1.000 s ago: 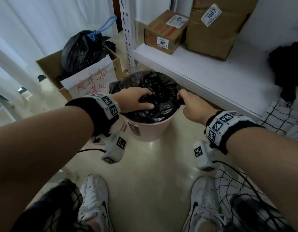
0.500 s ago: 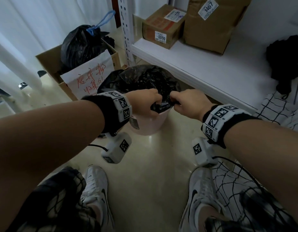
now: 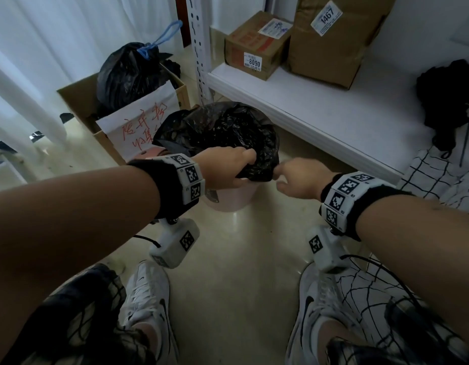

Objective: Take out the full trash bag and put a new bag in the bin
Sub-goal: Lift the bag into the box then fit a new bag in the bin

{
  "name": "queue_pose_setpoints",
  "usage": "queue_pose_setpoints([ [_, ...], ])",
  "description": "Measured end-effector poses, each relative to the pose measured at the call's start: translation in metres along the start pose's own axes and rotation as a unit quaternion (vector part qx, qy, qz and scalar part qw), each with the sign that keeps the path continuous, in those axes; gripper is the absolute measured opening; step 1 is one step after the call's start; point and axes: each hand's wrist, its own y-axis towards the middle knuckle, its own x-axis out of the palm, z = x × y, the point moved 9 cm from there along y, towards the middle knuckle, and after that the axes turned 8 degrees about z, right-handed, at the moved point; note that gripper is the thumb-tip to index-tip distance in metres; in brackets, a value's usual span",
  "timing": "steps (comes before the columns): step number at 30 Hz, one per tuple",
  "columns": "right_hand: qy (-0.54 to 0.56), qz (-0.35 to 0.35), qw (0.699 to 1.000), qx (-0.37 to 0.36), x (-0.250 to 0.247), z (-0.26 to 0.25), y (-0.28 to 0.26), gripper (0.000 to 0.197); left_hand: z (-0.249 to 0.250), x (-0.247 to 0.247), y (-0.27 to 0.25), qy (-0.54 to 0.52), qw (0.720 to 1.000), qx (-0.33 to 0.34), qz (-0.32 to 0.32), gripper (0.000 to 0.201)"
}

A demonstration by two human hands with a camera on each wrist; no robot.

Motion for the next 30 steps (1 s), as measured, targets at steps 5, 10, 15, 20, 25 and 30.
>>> queue_pose_setpoints([
  [5, 0.029, 0.176, 0.983, -0.054, -0.048, -0.030, 0.011, 0.017, -0.023, 0.003, -0.008, 0.005, 0.996, -0.057, -0.063, 0.057],
  [10, 0.042, 0.057, 0.995, -0.073, -0.020, -0.051, 0.026, 0.033, -0.039, 0.007, -0.014, 0.026, 0.994, -0.062, -0.085, 0.043],
  [15, -0.011, 0.079, 0.993, -0.087, -0.022, -0.052, 0.023, 0.019, -0.040, -0.003, -0.018, 0.067, 0.997, -0.012, -0.037, 0.039],
  [20, -0.091, 0.078, 0.992, -0.026, -0.024, -0.024, 0.023, 0.024, -0.038, -0.017, -0.020, 0.137, 0.989, 0.001, 0.059, 0.028],
  [25, -0.005, 0.123, 0.990, -0.071, -0.030, -0.038, 0.018, 0.039, -0.025, -0.019, -0.017, 0.111, 0.992, 0.023, 0.047, 0.022],
  [30, 0.030, 0.152, 0.980, -0.121, -0.042, -0.070, 0.017, 0.026, -0.016, -0.014, -0.018, 0.157, 0.986, 0.039, 0.031, 0.020],
])
